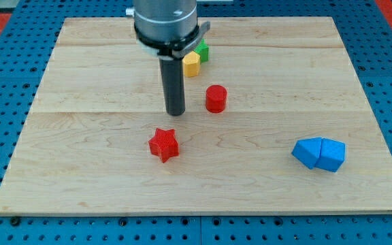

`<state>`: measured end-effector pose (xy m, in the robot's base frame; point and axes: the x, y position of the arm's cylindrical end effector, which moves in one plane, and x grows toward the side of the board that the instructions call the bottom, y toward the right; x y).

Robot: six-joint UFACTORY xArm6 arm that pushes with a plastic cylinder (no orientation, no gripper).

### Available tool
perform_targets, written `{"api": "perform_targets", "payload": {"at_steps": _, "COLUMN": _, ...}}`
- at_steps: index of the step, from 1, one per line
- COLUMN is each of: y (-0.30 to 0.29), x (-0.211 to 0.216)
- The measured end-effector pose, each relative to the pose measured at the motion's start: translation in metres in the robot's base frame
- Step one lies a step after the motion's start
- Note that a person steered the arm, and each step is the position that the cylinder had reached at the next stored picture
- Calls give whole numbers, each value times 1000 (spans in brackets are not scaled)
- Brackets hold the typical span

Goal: Move the red star parallel to the red circle

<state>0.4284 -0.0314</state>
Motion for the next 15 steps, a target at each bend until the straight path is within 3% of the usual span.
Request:
{"api": "perform_targets", "payload": {"at_steps": 1, "y": 54, "x": -17}}
{"api": "perform_targets", "payload": {"at_steps": 2, "y": 152, "x": -3}}
{"api": "perform_targets", "payload": {"at_steps": 3, "y": 176, "x": 13}}
{"api": "perform_targets", "payload": {"at_steps": 5, "y": -32, "x": 57}}
{"api": "perform_targets", "payload": {"at_steps": 6, "y": -115, "x": 57}}
{"api": "perform_targets", "payload": {"at_steps": 7, "y": -128, "x": 109}}
{"api": "perform_targets", "payload": {"at_steps": 9, "y": -3, "x": 98}}
{"api": "perform_targets", "payload": {"at_steps": 10, "y": -1, "x": 100}}
{"api": "perform_targets", "payload": {"at_steps": 11, "y": -8, "x": 133}}
{"api": "perform_targets", "payload": {"at_steps": 12, "y": 43, "x": 123}}
{"api": "perform_targets", "payload": {"at_steps": 13, "y": 51, "x": 80}}
{"api": "perform_targets", "payload": {"at_steps": 15, "y": -31, "x": 113}}
